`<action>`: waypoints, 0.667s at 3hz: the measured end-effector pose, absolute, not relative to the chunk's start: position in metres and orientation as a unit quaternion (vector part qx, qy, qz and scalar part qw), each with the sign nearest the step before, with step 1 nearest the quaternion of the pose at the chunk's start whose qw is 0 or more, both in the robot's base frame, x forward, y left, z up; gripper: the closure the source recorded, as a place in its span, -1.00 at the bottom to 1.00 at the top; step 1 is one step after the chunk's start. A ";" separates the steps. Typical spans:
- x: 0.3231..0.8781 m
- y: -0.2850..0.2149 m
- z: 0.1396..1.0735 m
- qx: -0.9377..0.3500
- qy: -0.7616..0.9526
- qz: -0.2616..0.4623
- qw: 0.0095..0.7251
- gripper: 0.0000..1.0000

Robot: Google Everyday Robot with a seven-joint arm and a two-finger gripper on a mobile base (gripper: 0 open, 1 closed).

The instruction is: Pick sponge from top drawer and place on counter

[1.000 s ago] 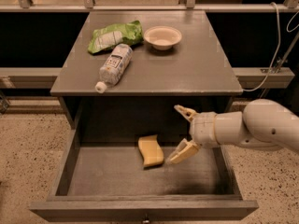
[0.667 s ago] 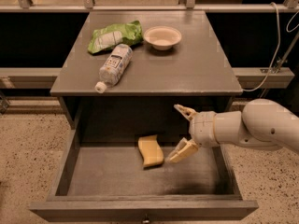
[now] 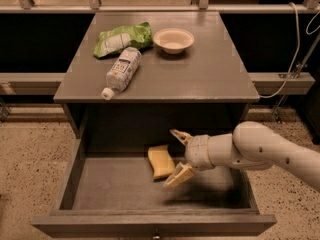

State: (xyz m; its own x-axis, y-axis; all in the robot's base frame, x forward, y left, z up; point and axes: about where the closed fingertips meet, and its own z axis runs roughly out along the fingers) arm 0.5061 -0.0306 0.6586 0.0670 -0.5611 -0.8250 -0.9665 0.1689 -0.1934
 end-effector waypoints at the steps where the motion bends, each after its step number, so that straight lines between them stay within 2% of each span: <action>1: 0.511 -0.020 0.627 -0.598 0.650 0.224 0.412 -1.00; 2: 0.520 -0.024 0.599 -0.581 0.676 0.205 0.404 -0.49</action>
Offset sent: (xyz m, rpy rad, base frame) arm 0.0215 -0.0021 -0.0836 -0.1004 0.0222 -0.1499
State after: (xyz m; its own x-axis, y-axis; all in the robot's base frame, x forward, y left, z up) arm 0.5201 -0.0241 0.5985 0.0015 -0.6205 -0.7842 -0.9511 0.2412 -0.1927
